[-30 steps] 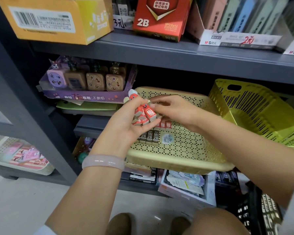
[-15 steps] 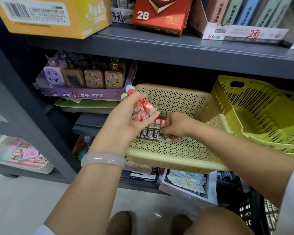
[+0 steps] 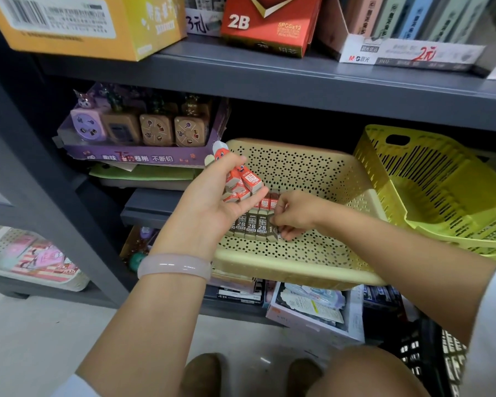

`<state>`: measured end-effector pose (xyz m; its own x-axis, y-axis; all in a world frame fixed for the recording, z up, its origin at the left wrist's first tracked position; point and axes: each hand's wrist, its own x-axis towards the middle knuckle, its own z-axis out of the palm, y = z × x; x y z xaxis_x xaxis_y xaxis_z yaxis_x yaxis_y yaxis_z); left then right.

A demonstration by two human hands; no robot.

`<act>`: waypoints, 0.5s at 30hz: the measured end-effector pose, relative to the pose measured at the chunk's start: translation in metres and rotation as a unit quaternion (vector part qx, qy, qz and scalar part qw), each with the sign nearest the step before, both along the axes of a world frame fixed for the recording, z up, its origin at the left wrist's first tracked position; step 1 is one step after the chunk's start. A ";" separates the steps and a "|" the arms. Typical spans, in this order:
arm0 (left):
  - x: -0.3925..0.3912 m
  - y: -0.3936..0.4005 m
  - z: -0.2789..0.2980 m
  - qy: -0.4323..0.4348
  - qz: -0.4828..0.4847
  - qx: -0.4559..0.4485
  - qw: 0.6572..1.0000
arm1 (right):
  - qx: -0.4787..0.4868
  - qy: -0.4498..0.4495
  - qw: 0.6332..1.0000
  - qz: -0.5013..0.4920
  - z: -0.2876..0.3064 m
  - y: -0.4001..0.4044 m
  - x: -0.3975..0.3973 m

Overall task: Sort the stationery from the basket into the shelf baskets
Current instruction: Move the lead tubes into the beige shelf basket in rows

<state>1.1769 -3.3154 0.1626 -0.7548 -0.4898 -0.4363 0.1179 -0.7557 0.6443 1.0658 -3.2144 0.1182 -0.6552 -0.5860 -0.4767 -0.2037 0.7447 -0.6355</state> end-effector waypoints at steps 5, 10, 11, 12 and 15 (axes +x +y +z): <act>-0.001 0.001 -0.001 -0.003 -0.002 -0.002 1.000 | 0.008 0.000 1.000 -0.006 -0.002 -0.003 0.003; 0.000 0.001 -0.002 0.001 -0.005 0.002 1.000 | 0.003 0.023 1.000 -0.014 -0.002 0.001 0.005; 0.000 0.001 -0.002 0.002 -0.005 0.001 1.000 | -0.001 0.015 1.000 -0.015 -0.003 0.000 0.005; 0.000 0.001 -0.002 0.002 -0.006 0.000 1.000 | -0.007 0.004 1.000 -0.018 -0.003 0.000 0.006; 0.000 0.001 -0.002 0.003 -0.007 -0.001 1.000 | -0.034 -0.033 0.998 -0.037 0.000 0.002 0.005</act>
<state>1.1770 -3.3147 0.1609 -0.7642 -0.4803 -0.4303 0.1120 -0.7560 0.6449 1.0711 -3.2125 0.1185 -0.6668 -0.5689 -0.4813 -0.1050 0.7112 -0.6951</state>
